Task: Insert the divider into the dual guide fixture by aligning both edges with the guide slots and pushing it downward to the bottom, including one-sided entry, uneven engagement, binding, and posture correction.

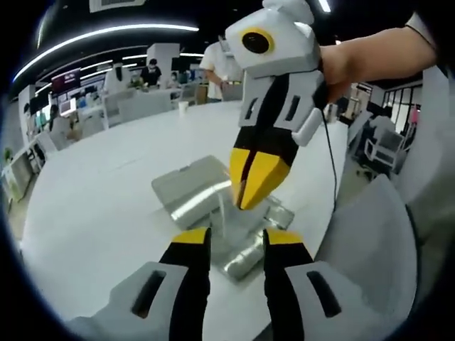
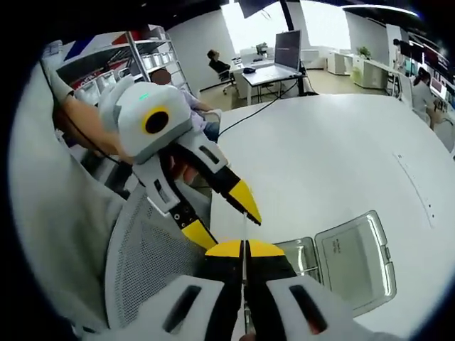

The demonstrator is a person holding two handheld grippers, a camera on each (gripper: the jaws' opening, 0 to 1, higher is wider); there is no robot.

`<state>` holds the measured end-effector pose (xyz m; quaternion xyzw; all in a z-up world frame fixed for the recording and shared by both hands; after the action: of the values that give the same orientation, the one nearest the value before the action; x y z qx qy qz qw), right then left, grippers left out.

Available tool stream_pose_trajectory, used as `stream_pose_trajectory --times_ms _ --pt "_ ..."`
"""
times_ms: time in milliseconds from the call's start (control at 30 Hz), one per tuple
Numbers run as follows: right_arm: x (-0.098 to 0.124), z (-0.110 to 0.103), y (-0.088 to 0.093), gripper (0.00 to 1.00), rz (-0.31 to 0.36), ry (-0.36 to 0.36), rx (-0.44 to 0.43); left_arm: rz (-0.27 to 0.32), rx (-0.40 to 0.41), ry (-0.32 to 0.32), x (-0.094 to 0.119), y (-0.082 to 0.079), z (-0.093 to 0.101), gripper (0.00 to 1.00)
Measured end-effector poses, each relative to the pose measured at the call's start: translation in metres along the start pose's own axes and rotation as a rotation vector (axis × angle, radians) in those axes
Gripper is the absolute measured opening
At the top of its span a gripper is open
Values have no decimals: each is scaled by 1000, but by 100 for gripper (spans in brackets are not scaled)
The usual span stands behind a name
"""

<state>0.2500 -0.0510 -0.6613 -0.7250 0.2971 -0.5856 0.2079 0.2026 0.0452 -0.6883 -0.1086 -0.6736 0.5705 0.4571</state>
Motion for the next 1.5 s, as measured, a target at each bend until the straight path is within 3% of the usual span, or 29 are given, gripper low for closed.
stream_pose_trajectory --times_ms 333,967,1500 --pt "1 -5 0 0 -16 -34 59 -4 -30 35 -2 -1 2 7" --pt "-1 -16 10 0 -72 -129 215 -18 -58 198 -3 7 13 0" --pt "-3 -17 7 0 -161 -131 288 -57 -98 244 -5 5 16 0"
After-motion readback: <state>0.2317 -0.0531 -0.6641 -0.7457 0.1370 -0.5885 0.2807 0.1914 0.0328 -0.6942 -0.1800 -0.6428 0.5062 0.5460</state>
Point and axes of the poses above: the point that each gripper's makers call its tool centre point, and the gripper's own axes: x roughly backward along the fingers, z roughly to its right, y roughly out of its underside, the point moved 7 cm from there along x, roughly backward along the fingers
